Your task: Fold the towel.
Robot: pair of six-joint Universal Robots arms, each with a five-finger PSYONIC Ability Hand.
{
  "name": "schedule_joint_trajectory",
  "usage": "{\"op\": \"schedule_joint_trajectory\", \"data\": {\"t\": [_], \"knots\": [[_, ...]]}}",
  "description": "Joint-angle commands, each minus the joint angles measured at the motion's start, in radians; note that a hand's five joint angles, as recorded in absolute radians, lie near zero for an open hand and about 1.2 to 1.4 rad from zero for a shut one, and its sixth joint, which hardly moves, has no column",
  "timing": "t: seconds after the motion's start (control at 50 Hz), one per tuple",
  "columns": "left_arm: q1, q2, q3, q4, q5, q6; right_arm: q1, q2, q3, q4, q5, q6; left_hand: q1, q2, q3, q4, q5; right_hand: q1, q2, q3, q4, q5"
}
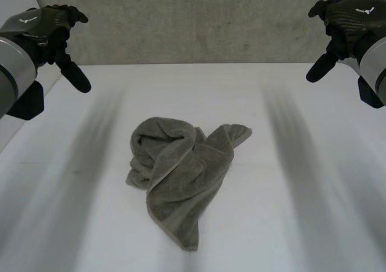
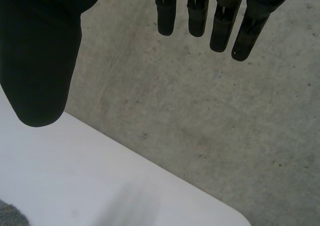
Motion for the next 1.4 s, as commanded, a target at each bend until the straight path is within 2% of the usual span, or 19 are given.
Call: {"op": "schedule_joint_trajectory", "data": {"t": [0.02, 0.22, 0.36, 0.46, 0.52, 0.58, 0.62, 0.78, 0.82, 0.86, 0.88, 0.9, 0.92, 0.94, 1.02, 1.14, 1.24, 1.36, 1.4], "knots": [[0.006, 0.008, -0.003, -0.027, 0.055, 0.000, -0.001, -0.011, -0.002, 0.013, -0.001, 0.000, -0.002, 0.009, 0.008, 0.008, -0.022, -0.018, -0.053, -0.039, -0.059, -0.034], [0.006, 0.006, -0.016, -0.028, 0.095, 0.000, 0.000, -0.003, 0.000, 0.022, -0.004, -0.003, 0.010, 0.021, 0.020, 0.020, -0.011, -0.018, -0.053, -0.039, -0.059, -0.034], [0.011, -0.018, -0.026, -0.014, 0.099, 0.003, 0.007, 0.031, 0.017, 0.020, -0.053, -0.011, 0.019, 0.030, 0.029, 0.028, -0.002, -0.018, -0.053, -0.039, -0.059, -0.034], [0.034, -0.100, -0.026, 0.033, 0.153, 0.012, 0.055, 0.153, 0.020, 0.065, -0.168, 0.006, 0.028, 0.038, 0.038, 0.037, 0.007, -0.018, -0.053, -0.039, -0.059, -0.034], [0.044, -0.170, -0.026, 0.061, 0.210, 0.015, 0.103, 0.233, 0.020, 0.074, -0.198, 0.063, 0.037, 0.047, 0.047, 0.046, 0.016, -0.018, -0.053, -0.039, -0.059, -0.034], [0.048, -0.236, -0.025, 0.076, 0.254, 0.018, 0.122, 0.279, 0.018, 0.073, -0.208, 0.107, 0.040, 0.050, 0.049, 0.049, 0.019, -0.018, -0.053, -0.039, -0.059, -0.034], [0.048, -0.291, -0.026, 0.085, 0.285, 0.018, 0.152, 0.382, 0.009, 0.063, -0.235, 0.204, 0.042, 0.053, 0.052, 0.052, 0.022, -0.018, -0.053, -0.039, -0.059, -0.034], [0.038, -0.474, -0.017, 0.099, 0.314, 0.025, 0.249, 0.609, -0.047, -0.083, -0.257, 0.284, 0.083, 0.094, 0.093, 0.093, 0.062, -0.018, -0.053, -0.039, -0.059, -0.034], [0.032, -0.503, -0.017, 0.099, 0.313, 0.032, 0.258, 0.644, -0.063, -0.118, -0.255, 0.282, 0.157, 0.167, 0.167, 0.166, 0.136, 0.089, 0.054, 0.068, 0.048, 0.073], [0.025, -0.522, -0.029, 0.102, 0.310, 0.060, 0.266, 0.689, -0.096, -0.173, -0.239, 0.281, 0.425, 0.436, 0.435, 0.435, 0.404, 0.582, 0.547, 0.561, 0.541, 0.566], [0.025, -0.522, -0.029, 0.102, 0.310, 0.060, 0.266, 0.689, -0.097, -0.173, -0.238, 0.281, 0.427, 0.438, 0.437, 0.437, 0.406, 0.585, 0.550, 0.564, 0.544, 0.569], [0.020, -0.520, -0.032, 0.101, 0.310, 0.069, 0.266, 0.698, -0.112, -0.194, -0.229, 0.282, 0.674, 0.685, 0.684, 0.684, 0.653, 0.882, 0.847, 0.860, 0.841, 0.866], [0.020, -0.520, -0.032, 0.101, 0.310, 0.069, 0.266, 0.698, -0.112, -0.194, -0.229, 0.282, 0.677, 0.687, 0.687, 0.686, 0.656, 0.885, 0.850, 0.863, 0.844, 0.869], [0.008, -0.517, -0.035, 0.101, 0.307, 0.068, 0.266, 0.698, -0.127, -0.202, -0.226, 0.279, 0.874, 0.885, 0.884, 0.884, 0.853, 1.141, 1.105, 1.119, 1.099, 1.124], [-0.032, -0.442, -0.074, 0.095, 0.284, 0.068, 0.258, 0.658, -0.166, -0.205, -0.223, 0.259, 1.190, 1.200, 1.200, 1.199, 1.169, 1.204, 1.169, 1.182, 1.163, 1.188], [-0.071, -0.301, -0.170, 0.090, 0.238, 0.058, 0.228, 0.542, -0.198, -0.207, -0.215, 0.193, 1.213, 1.224, 1.223, 1.223, 1.193, 1.204, 1.169, 1.182, 1.163, 1.188], [-0.202, -0.138, -0.353, 0.099, 0.190, 0.045, 0.175, 0.453, -0.267, -0.165, -0.274, 0.103, 1.208, 1.219, 1.218, 1.218, 1.187, 1.204, 1.169, 1.182, 1.163, 1.188], [-0.293, -0.092, -0.465, 0.121, 0.126, 0.002, 0.165, 0.445, -0.308, -0.084, -0.354, 0.023, 1.176, 1.186, 1.186, 1.185, 1.155, 1.204, 1.169, 1.182, 1.163, 1.188], [-0.360, -0.092, -0.494, 0.144, 0.104, -0.029, 0.165, 0.463, -0.313, -0.017, -0.386, -0.041, 1.047, 1.058, 1.057, 1.057, 1.027, 1.204, 1.169, 1.182, 1.163, 1.188]]}}
